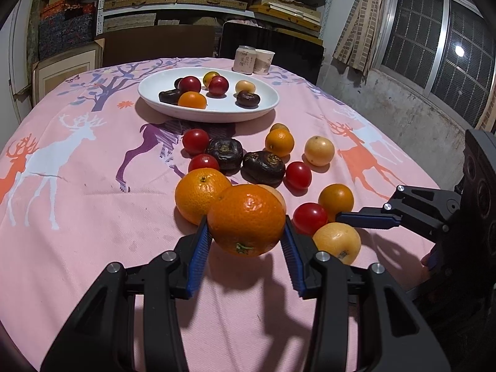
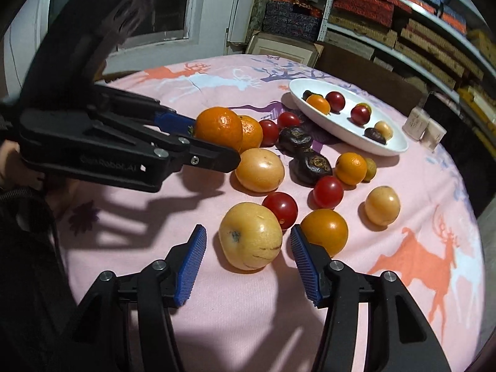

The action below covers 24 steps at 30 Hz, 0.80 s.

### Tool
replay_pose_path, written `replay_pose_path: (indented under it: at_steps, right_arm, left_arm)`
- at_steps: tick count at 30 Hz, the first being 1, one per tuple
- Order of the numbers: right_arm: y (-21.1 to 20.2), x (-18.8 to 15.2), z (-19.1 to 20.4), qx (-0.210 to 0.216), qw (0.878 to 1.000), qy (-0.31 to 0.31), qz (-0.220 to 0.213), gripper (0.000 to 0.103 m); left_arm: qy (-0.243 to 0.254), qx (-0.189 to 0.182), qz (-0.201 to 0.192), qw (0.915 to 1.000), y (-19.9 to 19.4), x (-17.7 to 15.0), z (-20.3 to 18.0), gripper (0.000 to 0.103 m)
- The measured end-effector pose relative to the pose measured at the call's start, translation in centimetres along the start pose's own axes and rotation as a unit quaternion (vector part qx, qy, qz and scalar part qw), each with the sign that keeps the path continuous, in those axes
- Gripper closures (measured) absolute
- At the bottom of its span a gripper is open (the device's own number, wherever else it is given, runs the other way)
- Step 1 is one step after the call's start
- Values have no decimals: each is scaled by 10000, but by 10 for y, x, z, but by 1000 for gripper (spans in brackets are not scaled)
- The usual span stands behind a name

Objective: Organize fruits
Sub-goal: 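Close the right tool on a pale yellow apple while the left tool holds the orange, then carry both fruits over the white plate and open both tools to release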

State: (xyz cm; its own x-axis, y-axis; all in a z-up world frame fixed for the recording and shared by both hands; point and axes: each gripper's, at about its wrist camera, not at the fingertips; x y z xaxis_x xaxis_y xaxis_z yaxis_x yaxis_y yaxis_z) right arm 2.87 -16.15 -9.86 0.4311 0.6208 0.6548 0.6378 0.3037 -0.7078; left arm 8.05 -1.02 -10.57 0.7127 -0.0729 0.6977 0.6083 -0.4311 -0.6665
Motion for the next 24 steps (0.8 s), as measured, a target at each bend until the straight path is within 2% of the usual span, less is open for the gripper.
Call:
replay_pose_path:
  at_steps: [1,2,6,9,11,16,21,24]
  right_arm:
    - [0,0,-1,-50,10000,32,-27,60]
    - [0,-1,-5,39,9999,154,-37,63]
    - [-3,-6,-27,413,9958,809,-105,63]
    - [-9,-11,-45,765,9878,1332,-264,63]
    - [-17,-11,-63,849,9811,1676,-472,63]
    - [-39,-1,-110,651,9683,2189,-1013,63]
    - [-30,31,-153,280,9663,2198,-1309,63]
    - [-7,46,-175,111,9678,2158,-1292,62]
  left_arm:
    - [8,-1,3,10000,0,0,0,60]
    - [10,0,4,10000,0,0,0,60]
    - [3,-12,5,10000,0,0,0,59]
    - [-9,-22,-13,10000,0,0,1,59]
    - [-58,-38,-22,10000,-1,0,2,59]
    - [-346,-130,102,9993,0,15,13,59]
    - [-190,-17,-55,9998,6,64,9,59]
    - [-114,-107,-64,9999,30,100,4,59]
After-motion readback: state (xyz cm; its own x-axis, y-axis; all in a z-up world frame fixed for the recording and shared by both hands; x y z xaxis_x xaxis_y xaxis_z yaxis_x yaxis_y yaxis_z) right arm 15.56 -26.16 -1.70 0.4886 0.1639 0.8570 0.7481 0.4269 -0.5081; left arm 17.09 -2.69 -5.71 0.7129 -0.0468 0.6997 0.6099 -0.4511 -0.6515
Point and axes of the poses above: each gripper's, at about its wrist camera, not at the fingertips, and y roughly the way its jaws point, z to its left, x to its top, and after that the axes turned 8 degrees about -y, right-handed
